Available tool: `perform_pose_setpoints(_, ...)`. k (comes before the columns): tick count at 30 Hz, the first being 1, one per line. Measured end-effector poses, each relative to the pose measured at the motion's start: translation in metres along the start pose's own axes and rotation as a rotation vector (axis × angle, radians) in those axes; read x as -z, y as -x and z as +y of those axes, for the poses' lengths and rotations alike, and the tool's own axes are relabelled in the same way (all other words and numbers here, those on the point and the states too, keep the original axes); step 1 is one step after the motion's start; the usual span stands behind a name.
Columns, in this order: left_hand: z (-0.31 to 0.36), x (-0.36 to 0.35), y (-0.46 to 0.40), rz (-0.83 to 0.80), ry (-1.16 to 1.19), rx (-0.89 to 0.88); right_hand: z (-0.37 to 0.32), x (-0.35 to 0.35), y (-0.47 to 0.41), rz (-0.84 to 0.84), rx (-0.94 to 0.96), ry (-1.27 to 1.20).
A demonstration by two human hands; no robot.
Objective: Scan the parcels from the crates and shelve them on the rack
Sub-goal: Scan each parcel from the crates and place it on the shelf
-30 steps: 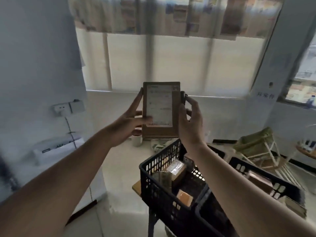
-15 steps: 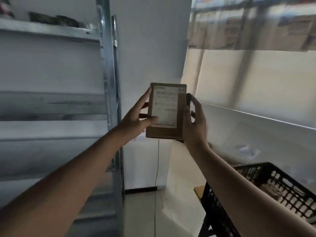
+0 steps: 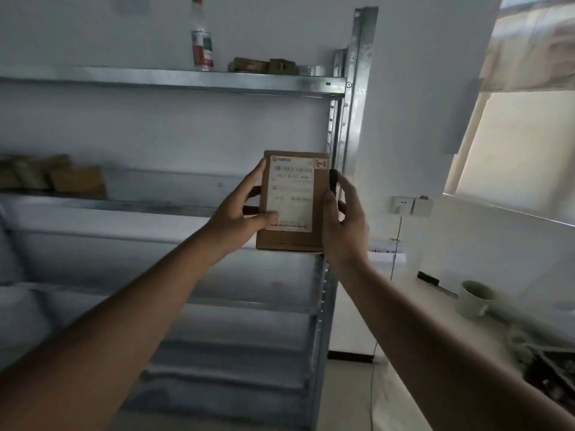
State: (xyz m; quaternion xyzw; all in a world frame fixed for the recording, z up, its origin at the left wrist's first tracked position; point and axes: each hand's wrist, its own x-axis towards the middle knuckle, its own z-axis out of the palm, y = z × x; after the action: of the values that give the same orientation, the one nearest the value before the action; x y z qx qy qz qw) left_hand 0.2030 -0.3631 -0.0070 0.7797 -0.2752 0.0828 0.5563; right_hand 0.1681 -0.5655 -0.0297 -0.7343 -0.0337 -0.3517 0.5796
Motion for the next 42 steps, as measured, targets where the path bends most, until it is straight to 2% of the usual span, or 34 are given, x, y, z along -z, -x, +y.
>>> perform_pose_setpoints(11, -0.082, 0.161, 0.007, 0.173, -0.101, 0.105, -0.010, -0.193, -0.003, -0.099, -0.073, -0.040)
perform_pose_setpoints(28, -0.237, 0.359, -0.092, 0.440, -0.084, 0.148, 0.054, -0.485, -0.121, -0.303, -0.081, -0.208)
perform_pose_setpoints(36, -0.300, 0.450, -0.122, 0.425, -0.061, 0.165, 0.055, -0.596, -0.146, -0.309, -0.093, -0.096)
perform_pose_setpoints(42, -0.345, 0.524, -0.149, 0.333, -0.041, 0.173, 0.054, -0.680, -0.156, -0.245, -0.183, -0.032)
